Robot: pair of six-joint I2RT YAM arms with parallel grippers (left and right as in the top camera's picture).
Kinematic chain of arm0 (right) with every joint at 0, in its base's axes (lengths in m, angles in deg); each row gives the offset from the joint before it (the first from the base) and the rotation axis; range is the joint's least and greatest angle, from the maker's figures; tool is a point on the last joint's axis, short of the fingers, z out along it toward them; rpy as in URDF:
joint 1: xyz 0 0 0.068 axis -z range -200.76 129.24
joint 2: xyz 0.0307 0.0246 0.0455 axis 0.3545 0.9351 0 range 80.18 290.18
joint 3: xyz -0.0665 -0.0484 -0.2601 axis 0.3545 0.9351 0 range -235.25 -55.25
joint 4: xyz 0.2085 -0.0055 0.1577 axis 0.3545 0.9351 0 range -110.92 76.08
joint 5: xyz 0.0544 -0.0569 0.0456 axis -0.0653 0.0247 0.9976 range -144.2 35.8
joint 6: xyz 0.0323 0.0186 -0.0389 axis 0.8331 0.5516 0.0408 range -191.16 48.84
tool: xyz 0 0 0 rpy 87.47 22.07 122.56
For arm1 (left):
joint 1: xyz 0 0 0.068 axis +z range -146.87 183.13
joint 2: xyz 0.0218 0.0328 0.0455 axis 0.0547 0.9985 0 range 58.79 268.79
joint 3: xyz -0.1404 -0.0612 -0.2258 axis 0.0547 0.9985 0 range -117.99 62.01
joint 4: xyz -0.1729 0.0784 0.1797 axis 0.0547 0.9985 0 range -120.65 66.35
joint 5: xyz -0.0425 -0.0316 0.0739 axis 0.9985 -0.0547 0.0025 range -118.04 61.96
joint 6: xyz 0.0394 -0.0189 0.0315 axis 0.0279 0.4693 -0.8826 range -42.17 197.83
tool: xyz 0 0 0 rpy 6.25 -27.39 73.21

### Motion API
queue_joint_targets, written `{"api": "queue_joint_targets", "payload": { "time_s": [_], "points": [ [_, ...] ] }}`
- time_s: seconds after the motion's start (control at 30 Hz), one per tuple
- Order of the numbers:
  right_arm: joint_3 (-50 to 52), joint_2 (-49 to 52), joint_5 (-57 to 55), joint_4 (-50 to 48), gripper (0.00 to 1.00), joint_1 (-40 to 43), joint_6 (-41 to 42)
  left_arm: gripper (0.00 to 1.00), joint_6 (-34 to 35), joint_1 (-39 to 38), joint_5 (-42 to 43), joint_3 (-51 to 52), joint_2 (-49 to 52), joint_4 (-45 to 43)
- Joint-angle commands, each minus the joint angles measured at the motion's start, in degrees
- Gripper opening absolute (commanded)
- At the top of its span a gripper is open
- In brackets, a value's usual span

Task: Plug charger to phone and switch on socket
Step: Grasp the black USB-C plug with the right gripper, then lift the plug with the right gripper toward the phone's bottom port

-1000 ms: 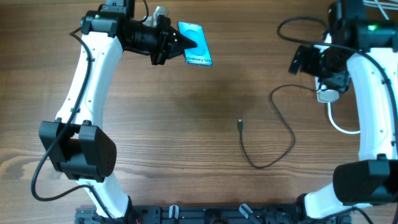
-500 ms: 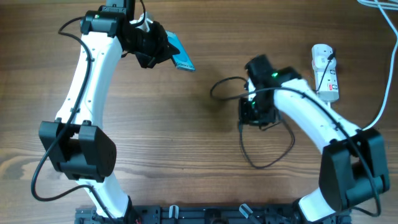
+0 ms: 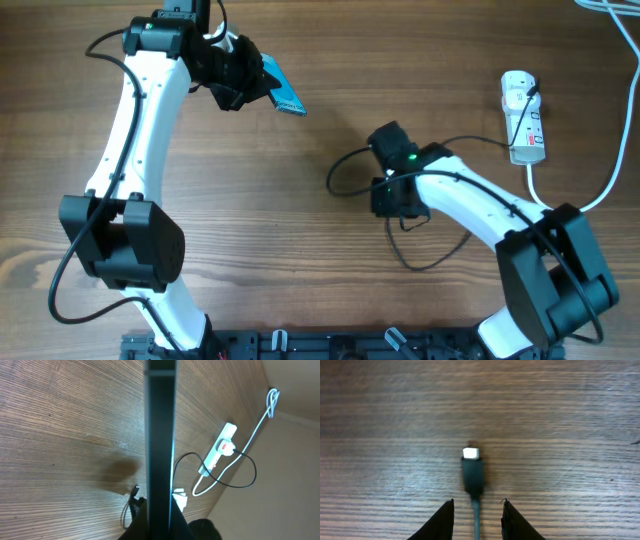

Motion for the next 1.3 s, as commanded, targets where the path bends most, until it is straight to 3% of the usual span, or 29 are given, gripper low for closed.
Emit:
{"api": "queue_joint_targets", "payload": {
  "time_s": [0.0, 0.5, 0.7, 0.8, 0.93, 1.03, 1.17, 1.27],
  "points": [
    [0.5, 1.4, -4.1, -0.5, 0.33, -1.5, 2.4, 0.04, -1.1, 0.3, -0.1, -0.4, -1.9, 0.1],
    [0.5, 6.9, -4.1, -0.6, 0.11, -1.5, 2.0, 0.04, -1.1, 0.3, -0.1, -0.4, -1.9, 0.3],
    [0.5, 6.9, -4.1, 0.0, 0.18, -1.5, 2.0, 0.04, -1.1, 0.3, -0.1, -0.4, -1.9, 0.5],
    [0.5, 6.9, -4.1, -0.1, 0.06, -1.5, 2.4, 0.04, -1.1, 0.3, -0.1, -0.4, -1.9, 0.5],
    [-1.0, 6.8, -3.1, 0.1, 0.04, -1.5, 1.6, 0.04, -1.1, 0.3, -0.1, -0.4, -1.9, 0.4],
    [-5.2, 3.5, 4.7, 2.4, 0.04, -1.3, -2.9, 0.04, -1.2, 0.3, 2.1, -0.4, -1.9, -0.5],
    [-12.0, -6.4, 20.9, 8.9, 0.04, -1.3, -9.2, 0.04, -8.2, -0.3, 17.3, -0.4, -1.9, -7.4],
    [-12.6, -15.3, 23.4, 9.2, 0.04, -1.3, -6.9, 0.04, -8.8, -2.0, 19.3, -0.4, -1.9, -9.4]
  ]
}}
